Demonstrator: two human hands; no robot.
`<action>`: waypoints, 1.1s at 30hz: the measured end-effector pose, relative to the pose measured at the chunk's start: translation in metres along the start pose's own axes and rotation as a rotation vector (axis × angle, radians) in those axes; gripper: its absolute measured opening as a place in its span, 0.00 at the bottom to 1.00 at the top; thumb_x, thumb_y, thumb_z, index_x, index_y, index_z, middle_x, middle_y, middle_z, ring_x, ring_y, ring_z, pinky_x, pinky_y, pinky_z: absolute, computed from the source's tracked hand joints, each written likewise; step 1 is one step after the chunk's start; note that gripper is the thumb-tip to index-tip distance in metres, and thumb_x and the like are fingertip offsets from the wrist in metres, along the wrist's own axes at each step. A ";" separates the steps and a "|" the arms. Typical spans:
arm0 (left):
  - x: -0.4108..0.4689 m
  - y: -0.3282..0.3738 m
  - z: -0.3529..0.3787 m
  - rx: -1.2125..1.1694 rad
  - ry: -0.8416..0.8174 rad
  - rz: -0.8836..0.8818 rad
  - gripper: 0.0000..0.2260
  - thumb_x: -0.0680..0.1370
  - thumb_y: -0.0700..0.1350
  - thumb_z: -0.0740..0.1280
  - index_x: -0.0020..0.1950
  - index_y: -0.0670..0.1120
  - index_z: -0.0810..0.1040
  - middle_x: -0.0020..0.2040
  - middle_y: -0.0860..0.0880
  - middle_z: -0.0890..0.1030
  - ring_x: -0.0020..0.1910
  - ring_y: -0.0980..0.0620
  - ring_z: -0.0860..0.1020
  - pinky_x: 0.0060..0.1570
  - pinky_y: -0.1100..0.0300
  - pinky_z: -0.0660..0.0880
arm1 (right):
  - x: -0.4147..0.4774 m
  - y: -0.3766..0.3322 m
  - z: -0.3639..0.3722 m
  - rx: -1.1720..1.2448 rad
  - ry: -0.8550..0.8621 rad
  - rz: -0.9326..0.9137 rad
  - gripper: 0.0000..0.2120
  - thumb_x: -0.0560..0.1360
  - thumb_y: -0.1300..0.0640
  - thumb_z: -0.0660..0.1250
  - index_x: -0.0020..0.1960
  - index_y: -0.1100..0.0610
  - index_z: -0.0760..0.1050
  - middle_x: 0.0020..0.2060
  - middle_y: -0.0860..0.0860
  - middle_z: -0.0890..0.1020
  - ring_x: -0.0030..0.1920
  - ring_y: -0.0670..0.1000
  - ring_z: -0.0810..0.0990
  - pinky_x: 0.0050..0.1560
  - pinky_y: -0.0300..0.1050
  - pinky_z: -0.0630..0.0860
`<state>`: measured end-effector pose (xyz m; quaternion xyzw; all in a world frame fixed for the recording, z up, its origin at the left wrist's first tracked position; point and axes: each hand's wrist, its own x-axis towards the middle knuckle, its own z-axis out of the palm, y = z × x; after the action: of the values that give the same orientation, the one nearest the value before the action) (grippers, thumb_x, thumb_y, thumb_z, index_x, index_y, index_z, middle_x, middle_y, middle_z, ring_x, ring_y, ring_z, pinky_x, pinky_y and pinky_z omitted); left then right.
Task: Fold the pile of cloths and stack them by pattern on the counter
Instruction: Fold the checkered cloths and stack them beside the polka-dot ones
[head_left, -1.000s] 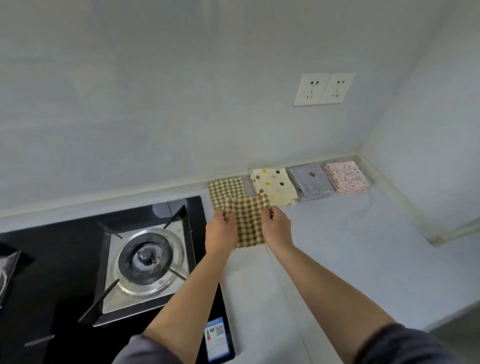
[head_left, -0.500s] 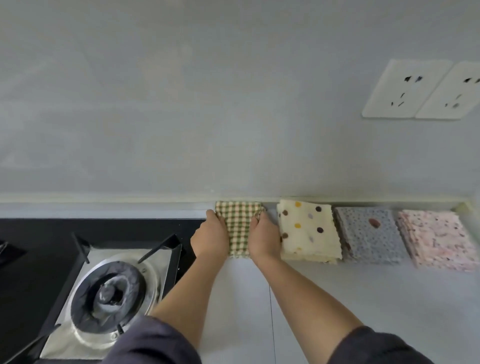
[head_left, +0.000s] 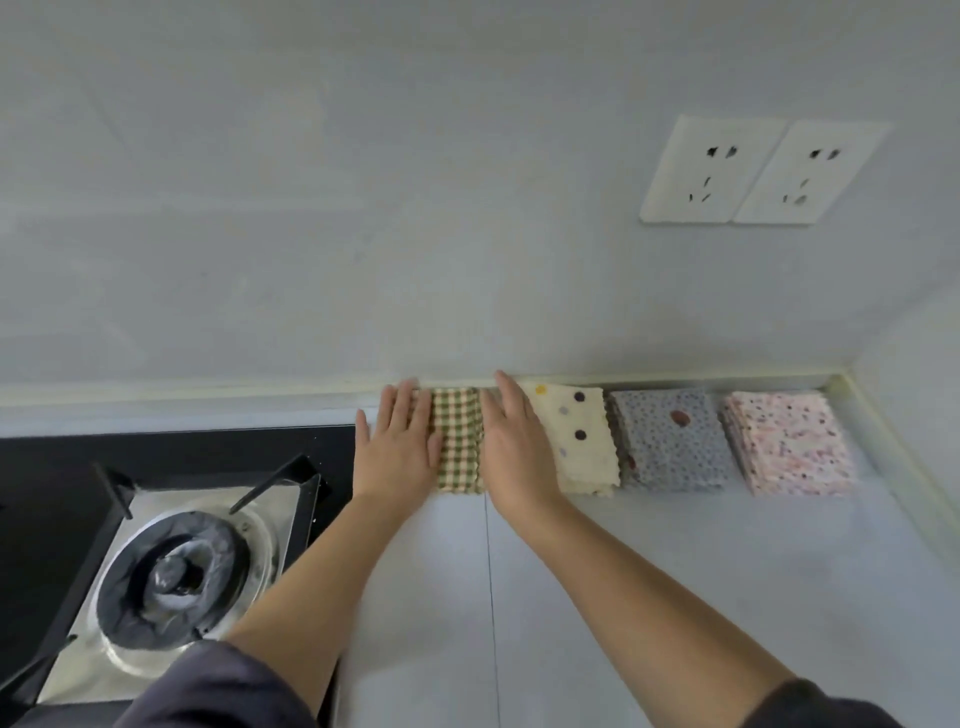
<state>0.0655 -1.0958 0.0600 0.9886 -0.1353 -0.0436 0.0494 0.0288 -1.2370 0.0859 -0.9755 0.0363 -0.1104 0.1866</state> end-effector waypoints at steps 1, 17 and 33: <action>-0.001 0.002 -0.003 -0.006 -0.010 0.004 0.26 0.83 0.55 0.43 0.79 0.50 0.44 0.80 0.49 0.43 0.78 0.47 0.40 0.74 0.42 0.44 | -0.002 0.012 -0.013 -0.007 -0.043 -0.003 0.24 0.76 0.70 0.60 0.71 0.65 0.65 0.76 0.60 0.58 0.76 0.57 0.59 0.71 0.46 0.62; 0.000 0.060 0.001 -0.230 -0.103 -0.252 0.29 0.79 0.65 0.48 0.78 0.58 0.47 0.79 0.51 0.42 0.78 0.47 0.40 0.70 0.32 0.45 | -0.026 0.251 -0.108 -0.212 -0.296 0.577 0.25 0.82 0.47 0.46 0.78 0.46 0.50 0.79 0.50 0.46 0.78 0.59 0.41 0.69 0.75 0.47; 0.012 0.121 0.009 -0.169 -0.049 -0.267 0.34 0.76 0.70 0.47 0.79 0.57 0.44 0.79 0.47 0.42 0.77 0.44 0.40 0.69 0.30 0.43 | -0.017 0.238 -0.079 -0.095 -0.281 0.611 0.33 0.79 0.35 0.44 0.79 0.48 0.41 0.79 0.52 0.42 0.77 0.62 0.40 0.68 0.76 0.47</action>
<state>0.0443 -1.2158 0.0635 0.9888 0.0004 -0.0850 0.1228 -0.0127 -1.4838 0.0652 -0.9328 0.3061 0.0879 0.1687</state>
